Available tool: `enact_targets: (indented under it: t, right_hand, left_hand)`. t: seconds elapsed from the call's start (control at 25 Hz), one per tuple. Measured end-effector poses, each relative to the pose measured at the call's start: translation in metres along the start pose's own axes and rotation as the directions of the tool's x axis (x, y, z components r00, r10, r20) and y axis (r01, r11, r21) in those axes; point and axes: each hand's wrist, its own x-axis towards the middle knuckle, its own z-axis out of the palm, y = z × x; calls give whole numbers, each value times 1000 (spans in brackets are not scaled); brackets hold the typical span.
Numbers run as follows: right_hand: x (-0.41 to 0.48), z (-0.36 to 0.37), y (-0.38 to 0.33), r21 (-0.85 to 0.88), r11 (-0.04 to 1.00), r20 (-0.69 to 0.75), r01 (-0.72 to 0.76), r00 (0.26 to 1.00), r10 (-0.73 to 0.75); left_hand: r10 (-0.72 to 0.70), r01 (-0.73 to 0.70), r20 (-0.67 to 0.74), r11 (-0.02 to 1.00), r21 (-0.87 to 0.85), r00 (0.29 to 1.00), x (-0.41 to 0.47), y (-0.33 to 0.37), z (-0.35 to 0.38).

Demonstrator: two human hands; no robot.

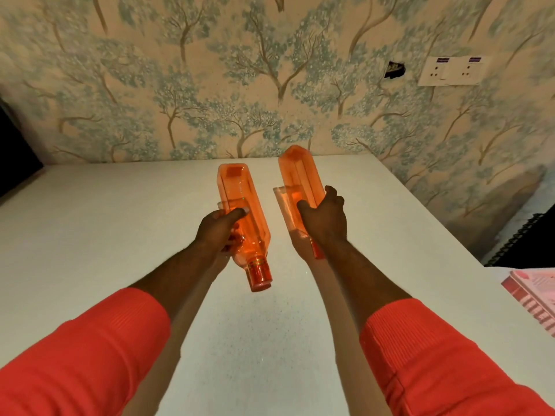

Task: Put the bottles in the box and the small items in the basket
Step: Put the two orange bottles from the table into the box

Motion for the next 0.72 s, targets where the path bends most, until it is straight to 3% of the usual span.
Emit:
enact_targets:
  t: [0.12, 0.4, 0.72]
  right_hand:
    - [-40, -21, -8, 171, 985, 24, 0, 1000, -4]
    - [-198, -75, -42, 374, 928, 9, -8, 1000, 5]
    - [-441, -130, -63, 440, 898, -81, 5, 996, 34]
  left_hand:
    - [42, -43, 72, 999, 14, 997, -30, 2, -11]
    - [161, -157, 188, 987, -37, 969, -148, -7, -61]
    - [238, -235, 329, 971, -50, 914, -333, -48, -143]
